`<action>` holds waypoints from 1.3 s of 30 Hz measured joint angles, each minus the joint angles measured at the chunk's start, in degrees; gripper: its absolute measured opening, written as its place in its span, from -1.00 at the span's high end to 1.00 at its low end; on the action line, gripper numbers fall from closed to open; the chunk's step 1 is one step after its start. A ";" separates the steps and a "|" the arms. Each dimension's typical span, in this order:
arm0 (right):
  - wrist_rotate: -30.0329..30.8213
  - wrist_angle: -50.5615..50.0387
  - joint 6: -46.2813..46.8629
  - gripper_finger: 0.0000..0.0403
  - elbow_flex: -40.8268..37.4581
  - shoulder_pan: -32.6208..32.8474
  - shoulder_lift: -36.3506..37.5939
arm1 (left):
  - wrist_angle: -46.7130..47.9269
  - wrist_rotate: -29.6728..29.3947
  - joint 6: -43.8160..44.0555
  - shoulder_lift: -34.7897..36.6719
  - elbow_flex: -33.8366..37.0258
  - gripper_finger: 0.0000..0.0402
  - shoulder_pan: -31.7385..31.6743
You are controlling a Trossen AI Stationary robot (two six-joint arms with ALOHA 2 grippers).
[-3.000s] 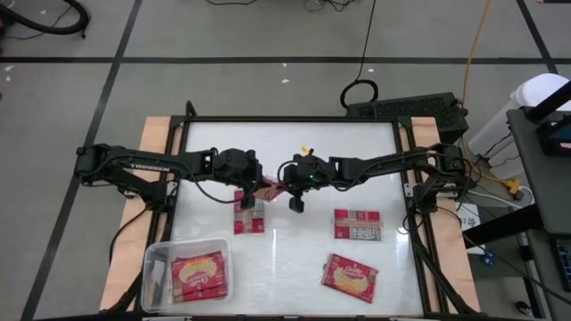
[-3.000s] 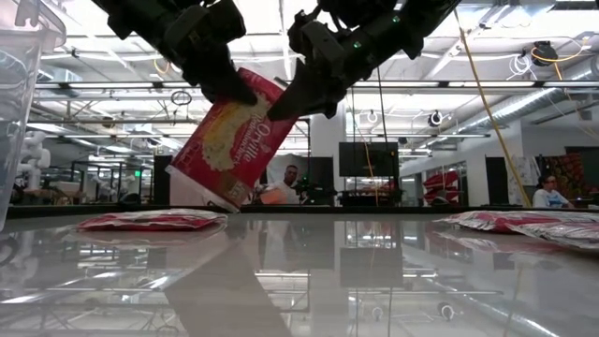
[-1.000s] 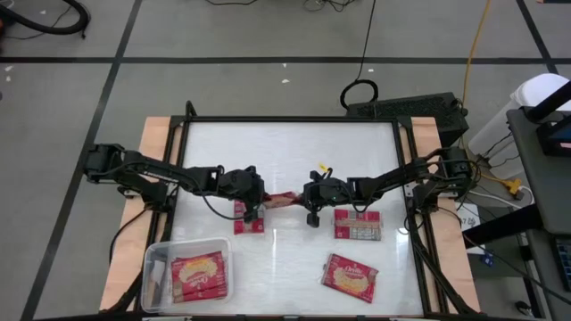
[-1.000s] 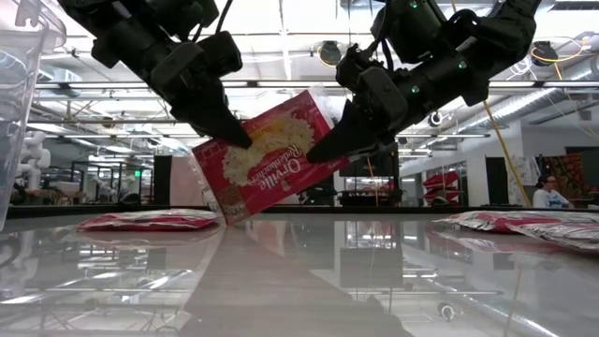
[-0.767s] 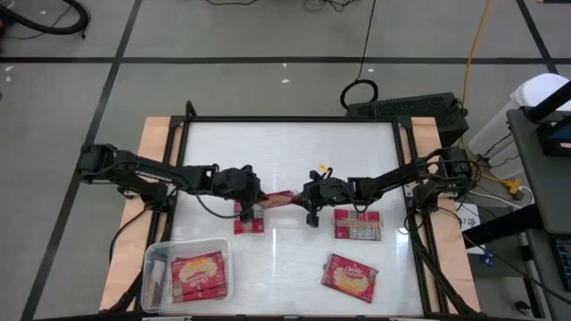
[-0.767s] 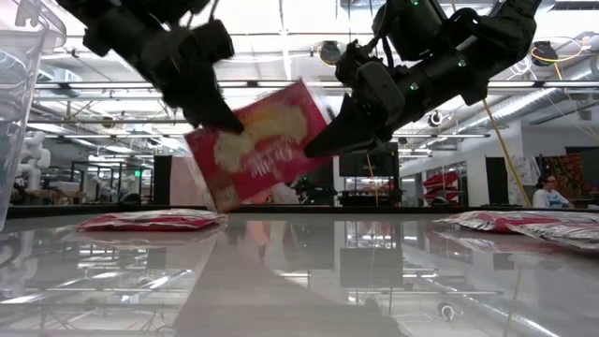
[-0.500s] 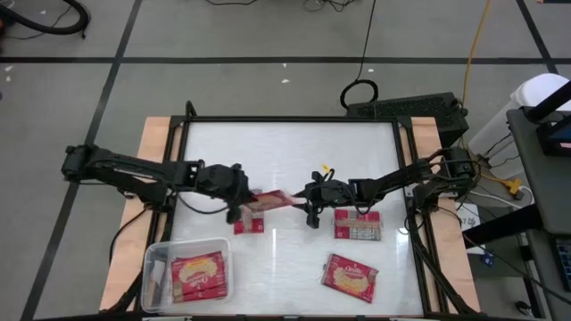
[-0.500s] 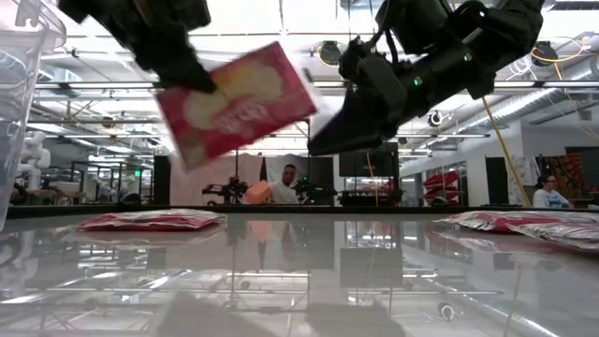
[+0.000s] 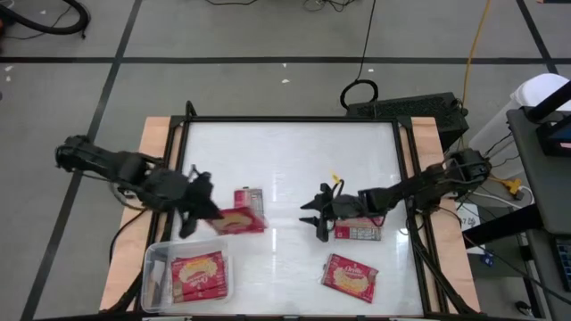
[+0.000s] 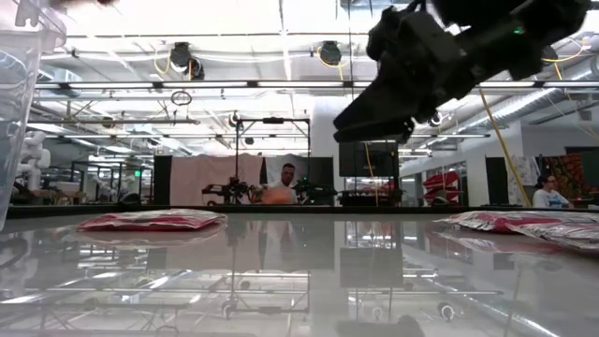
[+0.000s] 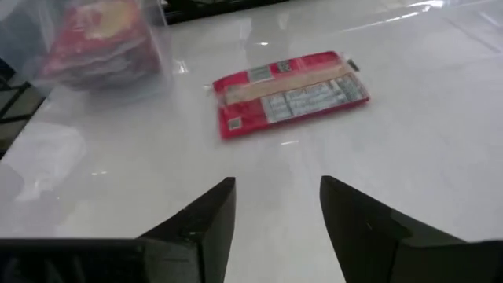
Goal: Sort popcorn bags into baskets
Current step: Put the popcorn bag into the transparent bin
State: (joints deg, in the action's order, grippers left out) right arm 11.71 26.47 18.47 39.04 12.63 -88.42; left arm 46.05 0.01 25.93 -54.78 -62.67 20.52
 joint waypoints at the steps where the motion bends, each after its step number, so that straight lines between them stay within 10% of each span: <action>1: 0.75 0.40 0.65 0.12 -0.36 1.03 -0.04 | 2.08 -0.02 1.79 0.29 -1.72 0.91 1.66; 22: 15.70 3.52 5.55 0.13 -0.86 16.02 0.04 | 17.44 -7.61 40.84 -2.02 -2.56 0.88 32.50; 39: 15.54 8.60 4.66 0.13 -0.89 15.60 0.04 | 16.68 -9.05 51.01 -16.87 -2.52 0.85 39.60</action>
State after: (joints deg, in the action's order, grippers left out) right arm 27.25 35.07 23.14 38.15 28.23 -88.38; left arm 62.73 -9.04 76.94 -71.65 -65.19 60.13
